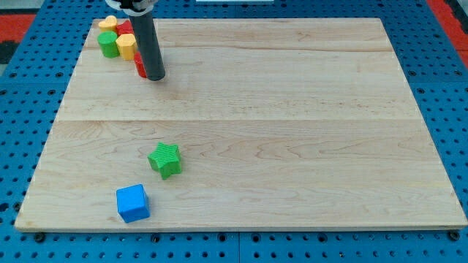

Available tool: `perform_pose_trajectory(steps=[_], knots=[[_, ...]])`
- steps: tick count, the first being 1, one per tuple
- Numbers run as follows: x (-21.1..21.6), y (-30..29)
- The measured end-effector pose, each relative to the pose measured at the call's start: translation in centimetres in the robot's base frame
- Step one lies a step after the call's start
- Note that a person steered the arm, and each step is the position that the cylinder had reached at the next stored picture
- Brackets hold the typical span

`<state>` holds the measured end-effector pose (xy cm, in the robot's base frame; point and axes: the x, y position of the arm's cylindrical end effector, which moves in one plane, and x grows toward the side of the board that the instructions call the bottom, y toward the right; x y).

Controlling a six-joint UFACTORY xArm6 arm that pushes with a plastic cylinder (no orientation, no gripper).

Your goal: Push the green star left to red circle

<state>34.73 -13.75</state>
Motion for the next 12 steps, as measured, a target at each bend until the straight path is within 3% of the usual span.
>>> perform_pose_trajectory(steps=[3,4,5,6,7,9,10,12], knots=[[0.4,1.5],[8.6,8.7],[19.8,9.1],[20.0,8.1],[16.9,-0.9],[8.4,-8.6],[10.8,-9.8],[1.0,-8.8]])
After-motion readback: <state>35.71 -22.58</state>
